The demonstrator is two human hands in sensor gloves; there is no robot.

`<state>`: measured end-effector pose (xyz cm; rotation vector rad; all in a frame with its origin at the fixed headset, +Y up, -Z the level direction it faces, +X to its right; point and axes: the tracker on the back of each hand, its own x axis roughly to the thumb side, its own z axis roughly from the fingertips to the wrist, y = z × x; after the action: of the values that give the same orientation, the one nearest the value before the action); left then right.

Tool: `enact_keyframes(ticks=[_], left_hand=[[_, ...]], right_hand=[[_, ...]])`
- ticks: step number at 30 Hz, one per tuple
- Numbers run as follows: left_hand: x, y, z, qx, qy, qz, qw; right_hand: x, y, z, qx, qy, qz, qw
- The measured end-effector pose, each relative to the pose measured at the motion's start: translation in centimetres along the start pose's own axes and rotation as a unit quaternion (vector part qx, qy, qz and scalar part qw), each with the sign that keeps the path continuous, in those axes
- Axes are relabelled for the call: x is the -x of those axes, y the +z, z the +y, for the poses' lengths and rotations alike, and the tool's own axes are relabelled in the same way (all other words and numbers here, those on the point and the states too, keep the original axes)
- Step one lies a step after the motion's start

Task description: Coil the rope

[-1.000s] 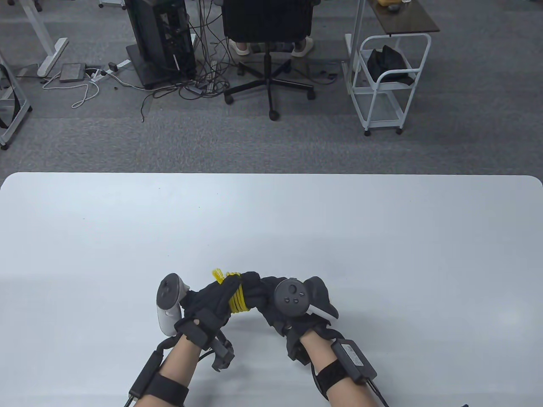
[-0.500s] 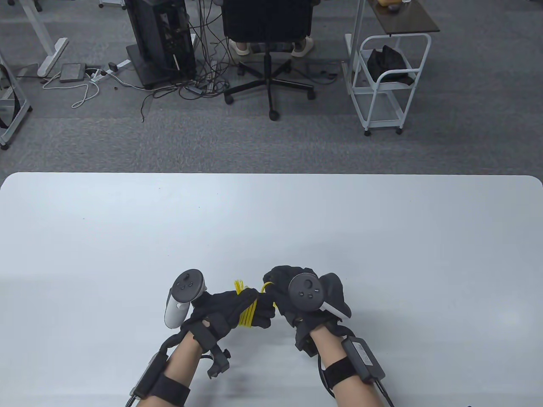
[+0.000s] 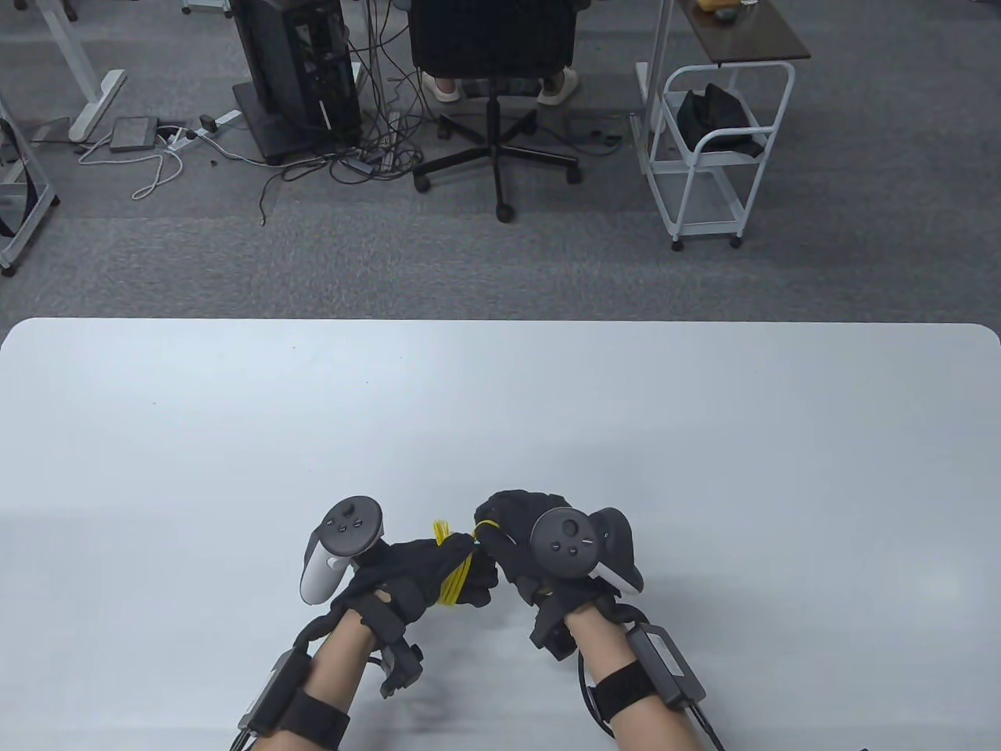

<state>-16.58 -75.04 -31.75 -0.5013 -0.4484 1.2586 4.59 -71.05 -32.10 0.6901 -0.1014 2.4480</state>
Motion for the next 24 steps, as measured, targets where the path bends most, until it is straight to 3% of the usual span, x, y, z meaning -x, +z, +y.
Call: enact_keyframes(ticks=[5, 12, 24], left_hand=[[0.0, 0.7, 0.8, -0.083, 0.010, 0.002, 0.997], [-0.2, 1.6, 1.7, -0.192, 0.004, 0.000, 0.981], [-0.4, 2.3, 2.8, -0.270, 0.054, -0.048, 0.960]], right_hand=[[-1.4, 0.1, 0.3, 0.019, -0.004, -0.029, 0.999], [-2.1, 0.1, 0.9, 0.001, 0.002, -0.051, 0.999], [-2.7, 0.0, 2.5, -0.059, 0.023, -0.068, 0.996]])
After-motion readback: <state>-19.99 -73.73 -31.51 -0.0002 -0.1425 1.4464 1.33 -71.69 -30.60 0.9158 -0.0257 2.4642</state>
